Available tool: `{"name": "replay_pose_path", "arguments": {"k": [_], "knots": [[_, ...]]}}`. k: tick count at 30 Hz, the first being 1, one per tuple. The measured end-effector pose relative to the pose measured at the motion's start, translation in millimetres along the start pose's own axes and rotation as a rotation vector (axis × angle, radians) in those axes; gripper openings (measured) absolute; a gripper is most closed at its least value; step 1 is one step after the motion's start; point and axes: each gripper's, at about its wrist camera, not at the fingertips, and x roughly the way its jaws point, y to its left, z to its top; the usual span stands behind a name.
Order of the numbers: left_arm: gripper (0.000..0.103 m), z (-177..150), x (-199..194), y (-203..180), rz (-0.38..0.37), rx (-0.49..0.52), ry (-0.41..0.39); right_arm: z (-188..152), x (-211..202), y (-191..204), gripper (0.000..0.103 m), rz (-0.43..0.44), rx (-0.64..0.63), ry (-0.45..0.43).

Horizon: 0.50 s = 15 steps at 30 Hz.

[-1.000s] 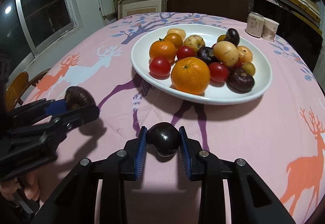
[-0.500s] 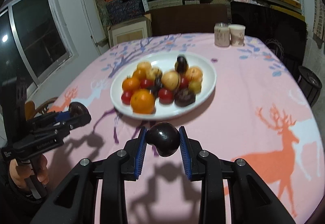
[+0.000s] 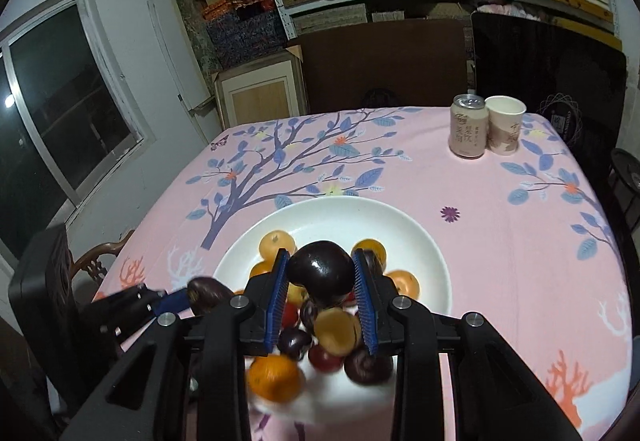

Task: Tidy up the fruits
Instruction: 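Carry both dark fruits onto the white plate and open both tools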

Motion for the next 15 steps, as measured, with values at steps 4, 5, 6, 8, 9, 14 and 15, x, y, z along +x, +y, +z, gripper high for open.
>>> {"name": "replay_pose_path", "arguments": {"k": [4, 5, 6, 8, 9, 14, 15], "knots": [[0.048, -0.7, 22.0, 3.8, -0.024, -0.001, 0.039, 8.3, 35.8, 6.9, 0.044, -0.005, -0.03, 0.053], [0.061, -1.4, 22.2, 2.7, -0.013, 0.01, 0.034, 8.4, 41.4, 9.1, 0.052, -0.018, -0.039, 0.057], [0.066, -2.6, 19.6, 1.6, 0.0, 0.017, 0.018, 8.2, 43.3, 10.5, 0.059, -0.028, -0.042, 0.047], [0.079, -3.5, 10.3, 0.6, 0.009, 0.026, -0.022, 7.4, 43.1, 13.9, 0.059, -0.024, -0.051, 0.03], [0.081, -3.9, 6.6, 1.0, 0.014, 0.026, -0.033, 6.4, 42.1, 14.4, 0.059, -0.022, -0.051, 0.026], [0.094, -15.4, -10.4, 2.9, 0.021, 0.008, -0.014, -7.9, 22.9, 13.5, 0.063, -0.008, -0.027, 0.028], [0.097, -21.5, -14.0, 3.5, 0.023, 0.003, 0.001, -15.4, 16.3, 14.4, 0.069, -0.007, -0.025, 0.036]]}}
